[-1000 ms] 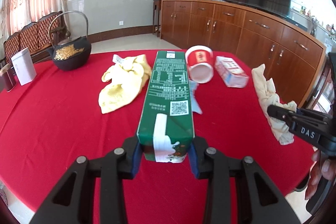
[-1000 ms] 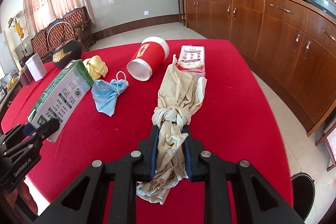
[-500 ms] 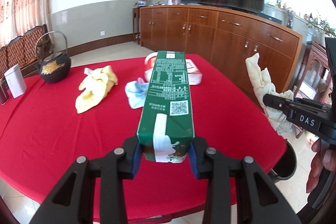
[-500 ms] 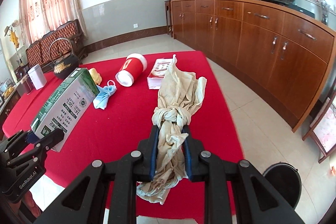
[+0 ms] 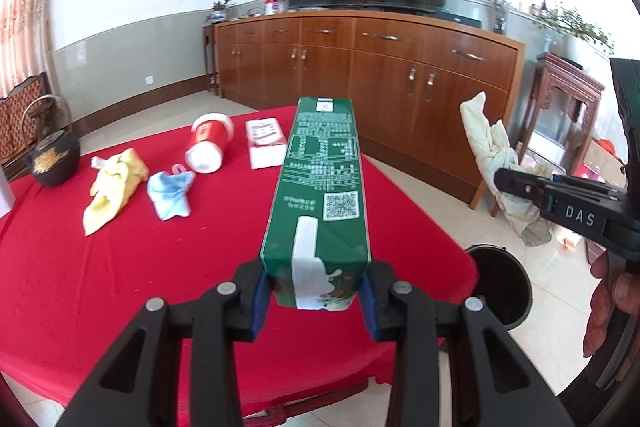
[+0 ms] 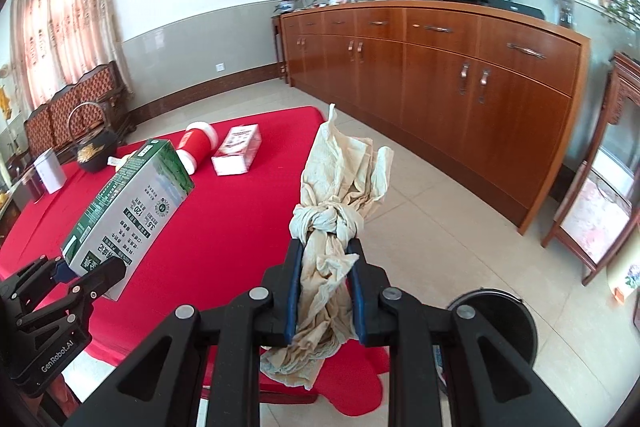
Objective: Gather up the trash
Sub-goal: 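Carry the green carton and beige cloth over the black bin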
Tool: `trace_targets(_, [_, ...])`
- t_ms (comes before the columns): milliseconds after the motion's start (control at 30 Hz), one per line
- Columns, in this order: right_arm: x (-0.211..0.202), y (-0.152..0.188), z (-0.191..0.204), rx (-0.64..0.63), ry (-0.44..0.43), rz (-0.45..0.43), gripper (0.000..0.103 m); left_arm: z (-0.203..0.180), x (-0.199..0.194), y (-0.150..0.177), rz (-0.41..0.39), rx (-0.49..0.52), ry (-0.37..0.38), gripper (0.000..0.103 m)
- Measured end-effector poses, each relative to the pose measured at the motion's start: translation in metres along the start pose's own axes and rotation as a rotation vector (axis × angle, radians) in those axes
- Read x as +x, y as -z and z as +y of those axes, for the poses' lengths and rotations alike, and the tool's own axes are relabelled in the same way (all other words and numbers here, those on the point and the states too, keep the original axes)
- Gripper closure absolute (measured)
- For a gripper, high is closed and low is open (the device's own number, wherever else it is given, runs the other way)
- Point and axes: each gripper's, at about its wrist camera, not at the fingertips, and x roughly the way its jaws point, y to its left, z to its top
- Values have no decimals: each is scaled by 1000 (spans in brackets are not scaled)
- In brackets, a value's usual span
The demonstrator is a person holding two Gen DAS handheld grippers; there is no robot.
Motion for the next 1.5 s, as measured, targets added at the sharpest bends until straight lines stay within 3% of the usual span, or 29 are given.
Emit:
trace_targets(900, [-40,58,-147,136,193,45,80,-136,29,7,76,186,211,64])
trace_targets(1500, [-8,122,-235,154,230,211,80,-227,85,42,255,306,329,64])
